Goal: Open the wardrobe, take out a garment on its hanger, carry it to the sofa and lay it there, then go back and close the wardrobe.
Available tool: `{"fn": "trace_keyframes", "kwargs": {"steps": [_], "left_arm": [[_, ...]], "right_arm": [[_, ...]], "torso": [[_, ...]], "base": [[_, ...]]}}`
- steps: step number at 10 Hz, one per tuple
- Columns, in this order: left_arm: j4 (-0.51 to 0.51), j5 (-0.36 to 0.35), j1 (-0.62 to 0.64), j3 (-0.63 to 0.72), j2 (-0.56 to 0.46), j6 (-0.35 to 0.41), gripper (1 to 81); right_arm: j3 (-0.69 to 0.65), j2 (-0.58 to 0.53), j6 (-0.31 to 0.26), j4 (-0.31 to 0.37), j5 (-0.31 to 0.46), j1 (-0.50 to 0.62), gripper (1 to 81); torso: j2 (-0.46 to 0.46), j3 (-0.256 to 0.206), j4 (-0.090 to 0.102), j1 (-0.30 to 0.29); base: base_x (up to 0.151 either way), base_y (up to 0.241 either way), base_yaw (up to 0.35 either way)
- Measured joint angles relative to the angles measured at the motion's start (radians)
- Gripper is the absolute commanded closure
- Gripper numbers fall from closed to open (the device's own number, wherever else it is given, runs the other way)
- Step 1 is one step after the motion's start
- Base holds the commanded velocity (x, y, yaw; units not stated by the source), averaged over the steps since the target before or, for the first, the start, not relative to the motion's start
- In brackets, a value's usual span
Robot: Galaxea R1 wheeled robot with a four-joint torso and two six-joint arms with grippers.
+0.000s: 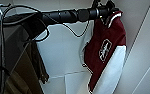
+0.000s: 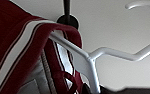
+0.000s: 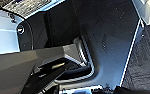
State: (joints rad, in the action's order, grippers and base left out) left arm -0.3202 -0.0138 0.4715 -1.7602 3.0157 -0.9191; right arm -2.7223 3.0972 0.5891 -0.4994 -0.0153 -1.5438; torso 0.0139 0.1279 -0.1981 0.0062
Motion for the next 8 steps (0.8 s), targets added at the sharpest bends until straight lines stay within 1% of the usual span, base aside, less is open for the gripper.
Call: {"fn": "trace_keyframes", "kwargs": {"steps": [1,2,3,4,5,6,7,8], "left_arm": [[0.0,0.025,-0.001,0.003,-0.002,0.0,81.1],[0.002,0.062,-0.015,0.007,0.005,0.001,81.1],[0.003,0.096,-0.027,0.01,0.007,0.001,81.1],[0.006,0.113,-0.029,0.01,0.004,0.001,81.1],[0.01,0.121,-0.026,0.01,-0.002,0.0,81.1],[0.016,0.127,-0.025,0.009,-0.002,0.0,81.1],[0.019,0.128,-0.026,0.01,0.001,0.001,81.1],[0.02,0.144,-0.026,0.013,-0.001,0.001,81.1]], "right_arm": [[0.0,0.0,0.0,0.0,-0.002,-0.008,1.0],[0.0,-0.002,0.0,0.0,-0.001,-0.013,1.0],[0.0,-0.004,0.0,0.0,-0.003,-0.012,1.0],[0.0,-0.006,0.0,0.0,-0.003,-0.009,1.0],[0.0,-0.006,0.0,0.0,-0.007,-0.004,1.0],[0.0,-0.006,0.0,0.0,-0.011,0.0,1.0],[0.0,-0.006,0.0,0.0,-0.01,0.0,1.0],[0.0,-0.007,0.0,0.0,-0.01,-0.004,1.0]], "torso": [[0.0,0.0,0.011,0.0],[0.0,0.0,0.039,0.0],[0.0,0.0,0.074,0.0],[0.0,0.0,0.103,0.0],[0.0,0.0,0.121,0.0],[0.0,0.0,0.124,0.0],[0.0,-0.001,0.123,0.0],[0.0,-0.009,0.122,0.001]], "base": [[0.0,0.0,0.0],[0.0,0.0,0.0],[0.0,0.0,0.0],[0.0,0.0,0.0],[0.0,0.0,0.0],[0.0,0.0,0.0],[0.0,0.0,0.0],[0.0,0.0,0.0]]}}
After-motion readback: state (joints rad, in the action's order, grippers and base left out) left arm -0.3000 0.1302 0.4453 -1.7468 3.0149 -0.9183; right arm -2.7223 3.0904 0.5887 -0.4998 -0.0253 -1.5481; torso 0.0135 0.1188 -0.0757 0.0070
